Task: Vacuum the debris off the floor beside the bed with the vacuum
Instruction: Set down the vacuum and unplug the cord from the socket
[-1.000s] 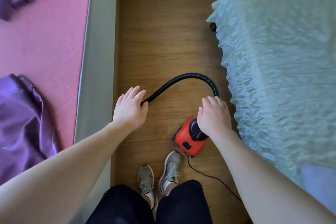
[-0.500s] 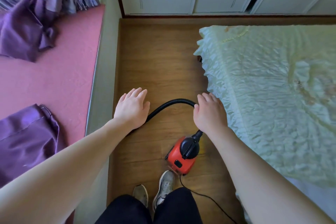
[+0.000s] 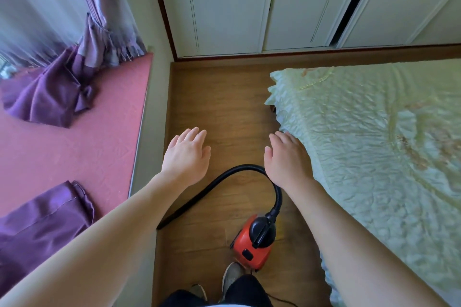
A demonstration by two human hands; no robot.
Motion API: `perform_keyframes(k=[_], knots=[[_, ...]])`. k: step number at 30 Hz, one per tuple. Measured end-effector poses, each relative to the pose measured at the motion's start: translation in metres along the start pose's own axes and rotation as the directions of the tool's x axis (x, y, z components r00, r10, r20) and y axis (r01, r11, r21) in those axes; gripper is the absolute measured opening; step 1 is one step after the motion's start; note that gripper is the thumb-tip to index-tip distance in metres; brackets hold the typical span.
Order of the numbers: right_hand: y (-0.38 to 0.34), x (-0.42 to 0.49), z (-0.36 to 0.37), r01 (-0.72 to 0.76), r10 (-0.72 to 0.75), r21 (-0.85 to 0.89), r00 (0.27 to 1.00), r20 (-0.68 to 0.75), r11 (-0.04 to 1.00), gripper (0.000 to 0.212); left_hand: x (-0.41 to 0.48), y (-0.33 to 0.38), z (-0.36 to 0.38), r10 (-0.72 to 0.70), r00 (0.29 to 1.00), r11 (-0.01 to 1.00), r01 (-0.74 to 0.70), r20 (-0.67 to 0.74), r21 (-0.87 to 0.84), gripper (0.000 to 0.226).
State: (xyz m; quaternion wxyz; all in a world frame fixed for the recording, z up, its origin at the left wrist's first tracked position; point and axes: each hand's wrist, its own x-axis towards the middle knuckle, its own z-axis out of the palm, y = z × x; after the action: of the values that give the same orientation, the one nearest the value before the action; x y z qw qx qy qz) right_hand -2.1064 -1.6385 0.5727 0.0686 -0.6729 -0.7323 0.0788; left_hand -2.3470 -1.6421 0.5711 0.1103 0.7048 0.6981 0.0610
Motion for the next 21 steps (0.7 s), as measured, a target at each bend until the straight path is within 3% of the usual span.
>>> perform_keyframes(k=[9,21], knots=[[0.014,0.022,-0.028,-0.016,0.016,0.027,1.0,-0.023,1.0,0.038,0.025,0.022,-0.03,0.025,0.999,0.999,-0.024,-0.027,0.027,0.052],[0.014,0.034,-0.058,-0.18,0.182,0.03,0.981,-0.064,0.983,0.036,0.078,0.037,-0.053,0.217,0.976,0.976,-0.217,-0.005,0.004,0.053]])
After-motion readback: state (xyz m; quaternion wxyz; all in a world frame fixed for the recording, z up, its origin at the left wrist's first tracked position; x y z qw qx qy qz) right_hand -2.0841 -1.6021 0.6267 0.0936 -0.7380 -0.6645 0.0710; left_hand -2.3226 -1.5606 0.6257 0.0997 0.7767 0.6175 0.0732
